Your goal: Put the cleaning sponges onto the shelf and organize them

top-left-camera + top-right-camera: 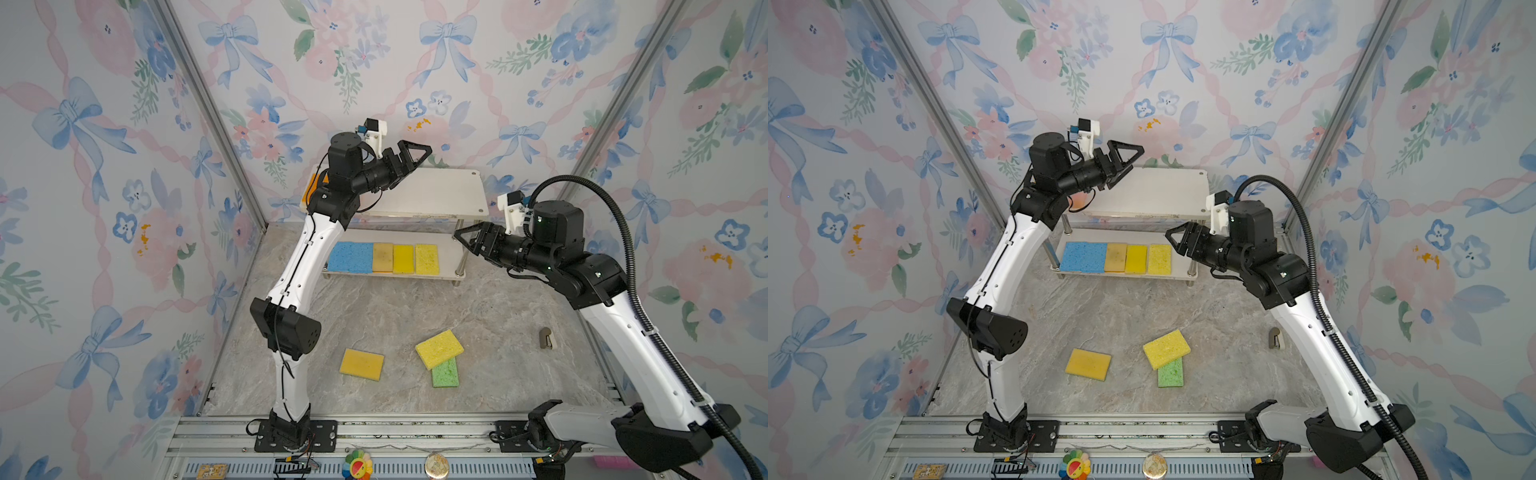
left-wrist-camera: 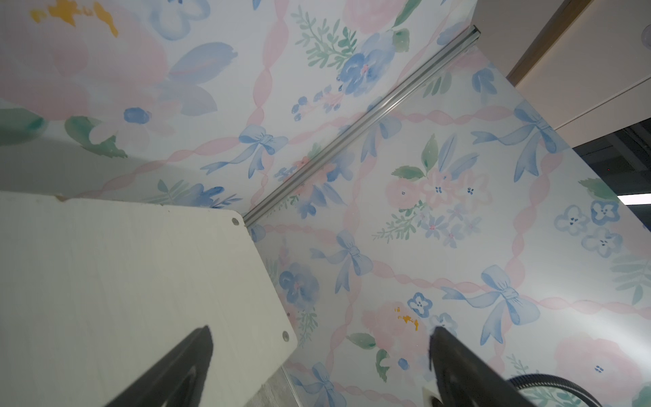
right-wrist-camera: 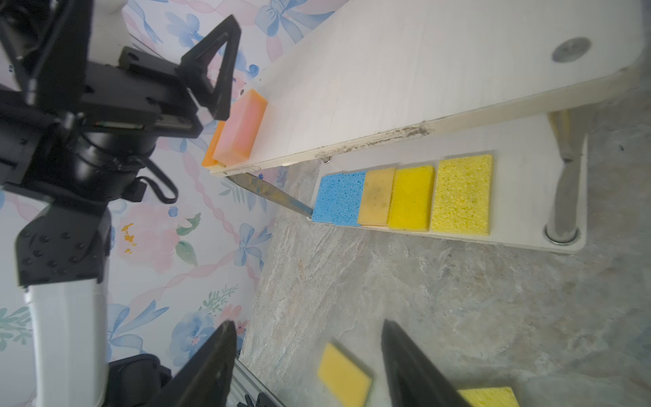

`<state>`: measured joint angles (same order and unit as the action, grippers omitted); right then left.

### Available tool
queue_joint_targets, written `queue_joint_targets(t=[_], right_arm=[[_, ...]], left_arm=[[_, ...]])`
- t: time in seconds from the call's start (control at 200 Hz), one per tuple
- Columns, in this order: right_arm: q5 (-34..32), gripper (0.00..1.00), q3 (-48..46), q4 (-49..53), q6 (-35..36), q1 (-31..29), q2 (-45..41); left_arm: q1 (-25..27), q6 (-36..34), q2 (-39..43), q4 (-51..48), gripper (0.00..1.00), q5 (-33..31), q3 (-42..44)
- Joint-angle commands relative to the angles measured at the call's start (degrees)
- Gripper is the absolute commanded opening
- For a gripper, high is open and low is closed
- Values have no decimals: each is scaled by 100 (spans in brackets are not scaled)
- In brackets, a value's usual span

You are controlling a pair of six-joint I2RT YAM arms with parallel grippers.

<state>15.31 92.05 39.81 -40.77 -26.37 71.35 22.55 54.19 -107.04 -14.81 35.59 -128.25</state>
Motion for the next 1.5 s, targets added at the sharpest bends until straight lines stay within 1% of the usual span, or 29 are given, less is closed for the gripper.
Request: queue_joint_targets(t=[0.0, 0.11, 0.165, 0.285, 0.4, 0.48, 0.535, 0.61, 0.7, 0.805, 0.935, 0.995, 1.085, 1.165, 1.3, 1.495], right_arm=[[-264, 70, -301, 596, 218, 104, -437], [-333, 71, -721, 840, 194, 177, -767], [-349, 71, -898, 932, 163, 192, -879], [-327, 71, -1218, 1150, 140, 109, -997], [-304, 71, -1569, 1288, 157, -192, -973], [-322, 71, -1778, 1579, 55, -437, -771], [-462, 71, -1897, 1801, -47, -664, -638], [-662, 71, -2198, 1748, -235, -964, -602], [-743, 71, -2707, 1718, -741, -1051, -556], [-938, 71, -3482, 1256, -1618, -1261, -803], [-1416, 70, -4394, 431, -3064, -1583, -1217], [-1652, 70, -4684, 129, -3451, -1688, -1258], [-1884, 70, -4908, -100, -3574, -1641, -1155], [-1914, 68, -5059, -408, -3463, -1544, -1055], [-1583, 66, -5229, -748, -3319, -1328, -711], [-1537, 63, -5437, -1101, -3310, -1301, -510]], left_arm=[[13, -489, 1635, 215, 98, 216, 1339], [131, -626, 3134, 220, 98, -94, 3519], [128, -574, 3825, 216, 98, -285, 4623], [133, -424, 4976, 211, 98, -638, 6701], [122, -242, 5644, 199, 98, -992, 8215], [119, -37, 5853, 110, 98, -1198, 8951], [134, 38, 5900, 103, 98, -1249, 9403], [139, -4, 5908, 110, 98, -1252, 9746], [141, -119, 5846, 114, 98, -1184, 9970], [143, -202, 5840, 110, 98, -1173, 10050], [137, -190, 5820, 110, 98, -1263, 9984], [144, -186, 5784, 110, 98, -1317, 9924], [142, -146, 5749, 114, 98, -1362, 9848], [145, -142, 5760, 110, 98, -1384, 9772], [141, -70, 5759, 114, 98, -1424, 9777], [142, -14, 5758, 110, 98, -1446, 9792]])
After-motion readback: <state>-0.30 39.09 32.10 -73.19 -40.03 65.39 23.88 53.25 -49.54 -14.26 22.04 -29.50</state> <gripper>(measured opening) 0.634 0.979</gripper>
